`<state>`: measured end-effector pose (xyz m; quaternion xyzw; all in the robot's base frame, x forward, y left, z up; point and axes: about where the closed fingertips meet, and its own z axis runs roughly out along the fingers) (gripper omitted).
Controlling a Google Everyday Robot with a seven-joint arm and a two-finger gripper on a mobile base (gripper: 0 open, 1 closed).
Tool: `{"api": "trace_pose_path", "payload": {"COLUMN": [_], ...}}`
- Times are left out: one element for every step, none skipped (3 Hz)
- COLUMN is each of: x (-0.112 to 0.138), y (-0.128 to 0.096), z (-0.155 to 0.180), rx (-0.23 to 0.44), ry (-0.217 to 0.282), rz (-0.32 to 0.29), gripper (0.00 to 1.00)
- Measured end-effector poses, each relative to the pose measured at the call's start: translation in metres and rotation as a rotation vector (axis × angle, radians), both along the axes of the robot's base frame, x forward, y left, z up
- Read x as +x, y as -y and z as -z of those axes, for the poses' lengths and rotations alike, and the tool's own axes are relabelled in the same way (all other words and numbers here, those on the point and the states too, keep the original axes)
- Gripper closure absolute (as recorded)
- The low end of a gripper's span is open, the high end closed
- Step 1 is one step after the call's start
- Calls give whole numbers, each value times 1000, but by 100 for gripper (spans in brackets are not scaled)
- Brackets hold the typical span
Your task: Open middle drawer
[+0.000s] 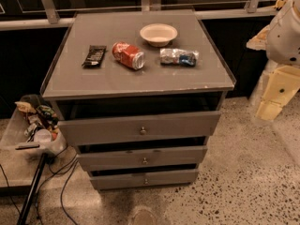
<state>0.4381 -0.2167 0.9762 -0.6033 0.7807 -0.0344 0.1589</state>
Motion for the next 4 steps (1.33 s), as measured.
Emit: {"api": "trace_pose_path", "payload": {"x": [0,-1,-7,-18], "y": [0,-4,-11,-15], "z": [0,11,42,82], "rx": [0,4,42,115], "ry": [0,-3,-28,-48], "rz": [0,-14,-28,-45], "gripper": [0,0,0,0]}}
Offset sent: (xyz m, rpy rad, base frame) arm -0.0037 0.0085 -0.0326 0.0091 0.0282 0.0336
